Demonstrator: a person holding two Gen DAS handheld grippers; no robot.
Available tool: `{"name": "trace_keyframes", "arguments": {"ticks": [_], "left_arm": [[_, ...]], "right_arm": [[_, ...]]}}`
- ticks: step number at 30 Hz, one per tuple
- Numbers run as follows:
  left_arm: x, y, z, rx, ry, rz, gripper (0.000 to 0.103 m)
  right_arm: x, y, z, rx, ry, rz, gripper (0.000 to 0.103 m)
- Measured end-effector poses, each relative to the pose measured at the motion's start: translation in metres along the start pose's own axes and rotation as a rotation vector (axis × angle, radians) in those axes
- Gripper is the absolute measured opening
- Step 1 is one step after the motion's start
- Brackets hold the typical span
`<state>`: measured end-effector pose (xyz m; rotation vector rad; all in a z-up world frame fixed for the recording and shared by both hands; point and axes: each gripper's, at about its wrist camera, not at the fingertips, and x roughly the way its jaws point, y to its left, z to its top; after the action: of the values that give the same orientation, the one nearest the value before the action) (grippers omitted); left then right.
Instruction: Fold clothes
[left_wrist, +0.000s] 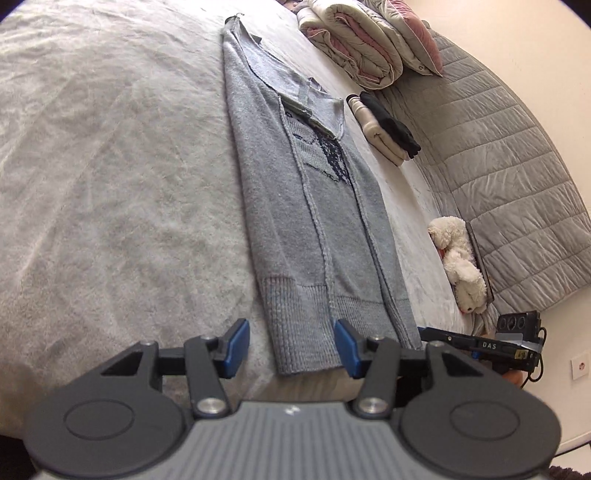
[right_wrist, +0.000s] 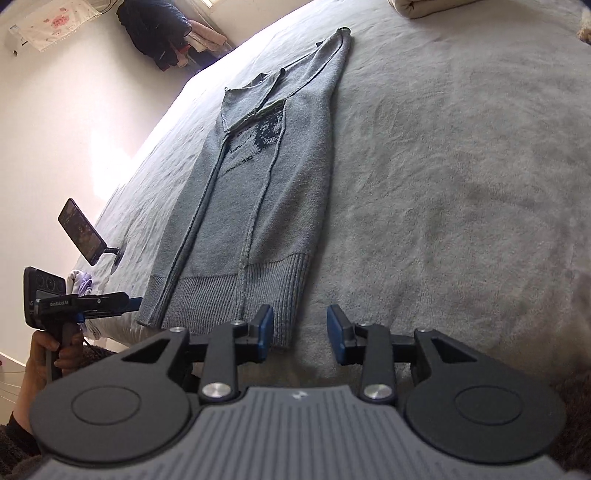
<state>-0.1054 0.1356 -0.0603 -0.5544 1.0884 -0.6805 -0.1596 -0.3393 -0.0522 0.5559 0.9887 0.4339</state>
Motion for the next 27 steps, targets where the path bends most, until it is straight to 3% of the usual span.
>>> {"name": "trace_keyframes", "arguments": {"ticks": [4, 6, 13, 18, 22, 27], "left_arm": [[0.013, 0.016, 0.001, -0.097, 0.012, -0.099, 0.050], [0.017, 0.021, 0.000, -0.118, 0.017, -0.136, 0.045], [0.033, 0.020, -0.004, -0.121, 0.060, -0.191, 0.028], [0.035, 0.019, -0.003, -0.133, 0.065, -0.241, 0.024], [0.035, 0.020, -0.002, -0.152, 0.061, -0.292, 0.022], [0.033, 0.020, 0.006, -0.183, 0.023, -0.378, 0.019]], "right_arm": [[0.011, -0.013, 0.004, 0.095, 0.033, 0.087, 0.037], [0.016, -0.018, 0.005, 0.134, 0.042, 0.121, 0.032], [0.028, -0.013, 0.006, 0.147, 0.083, 0.188, 0.024], [0.032, -0.005, 0.008, 0.130, 0.108, 0.231, 0.021], [0.027, 0.003, 0.011, 0.097, 0.072, 0.275, 0.014], [0.023, 0.009, 0.026, 0.082, 0.022, 0.302, 0.013]]}}
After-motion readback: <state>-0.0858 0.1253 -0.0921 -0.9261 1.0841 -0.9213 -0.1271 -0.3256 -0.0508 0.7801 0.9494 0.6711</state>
